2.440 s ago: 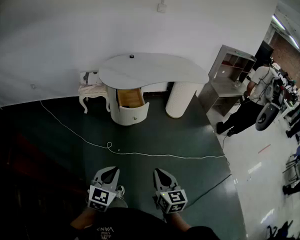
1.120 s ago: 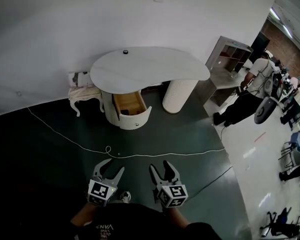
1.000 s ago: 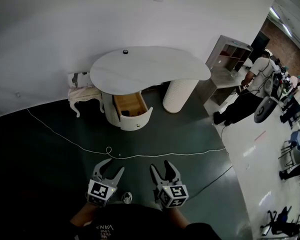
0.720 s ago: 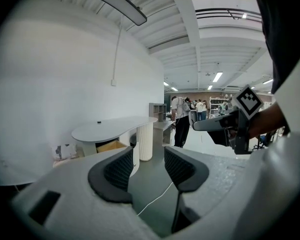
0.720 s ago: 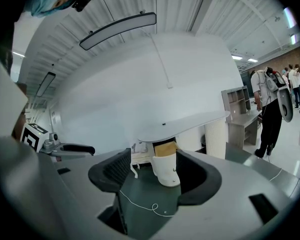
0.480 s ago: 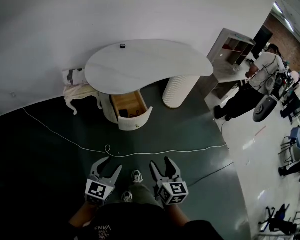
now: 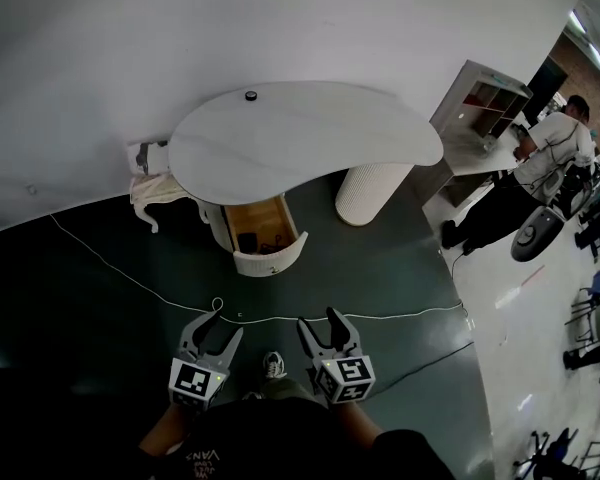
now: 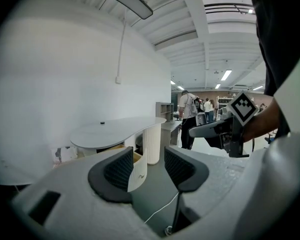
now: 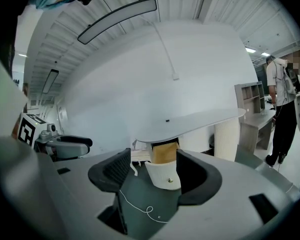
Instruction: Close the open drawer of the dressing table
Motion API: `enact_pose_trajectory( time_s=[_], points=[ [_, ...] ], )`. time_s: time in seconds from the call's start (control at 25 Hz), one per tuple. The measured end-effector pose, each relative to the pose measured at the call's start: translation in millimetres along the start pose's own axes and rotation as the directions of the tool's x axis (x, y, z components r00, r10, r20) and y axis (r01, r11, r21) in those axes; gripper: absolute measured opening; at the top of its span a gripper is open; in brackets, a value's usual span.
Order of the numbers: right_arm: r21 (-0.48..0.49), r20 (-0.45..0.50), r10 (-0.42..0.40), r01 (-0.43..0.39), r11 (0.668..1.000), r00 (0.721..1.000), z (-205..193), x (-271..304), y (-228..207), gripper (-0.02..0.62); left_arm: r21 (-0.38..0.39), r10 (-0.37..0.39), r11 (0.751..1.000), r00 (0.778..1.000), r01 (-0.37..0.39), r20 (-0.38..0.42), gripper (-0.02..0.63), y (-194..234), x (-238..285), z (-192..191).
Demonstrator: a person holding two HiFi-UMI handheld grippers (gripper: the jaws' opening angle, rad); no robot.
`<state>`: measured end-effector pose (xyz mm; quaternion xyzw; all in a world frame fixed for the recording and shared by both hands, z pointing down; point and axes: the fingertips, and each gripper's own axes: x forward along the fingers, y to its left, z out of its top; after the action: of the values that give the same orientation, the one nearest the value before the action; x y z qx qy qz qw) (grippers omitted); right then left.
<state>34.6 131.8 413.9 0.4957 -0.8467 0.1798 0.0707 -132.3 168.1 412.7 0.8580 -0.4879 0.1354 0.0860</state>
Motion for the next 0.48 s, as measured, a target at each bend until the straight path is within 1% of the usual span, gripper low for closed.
enact_pose_trajectory(
  time_s=[0.32,0.48],
  points=[
    [-0.019,-0.040,0.049,-0.050,0.999,0.998,4,45,-39,0.272,0.007,0.043,0.999,0.998,-0.043,-0.035,0.189,12,45,13],
    [-0.039,-0.063,0.072,-0.075,0.996,0.995,-4,65,-51,0.273,0.019,0.054,0.998,0.998,-0.053,-0.044,0.189,16,64,8]
  ],
)
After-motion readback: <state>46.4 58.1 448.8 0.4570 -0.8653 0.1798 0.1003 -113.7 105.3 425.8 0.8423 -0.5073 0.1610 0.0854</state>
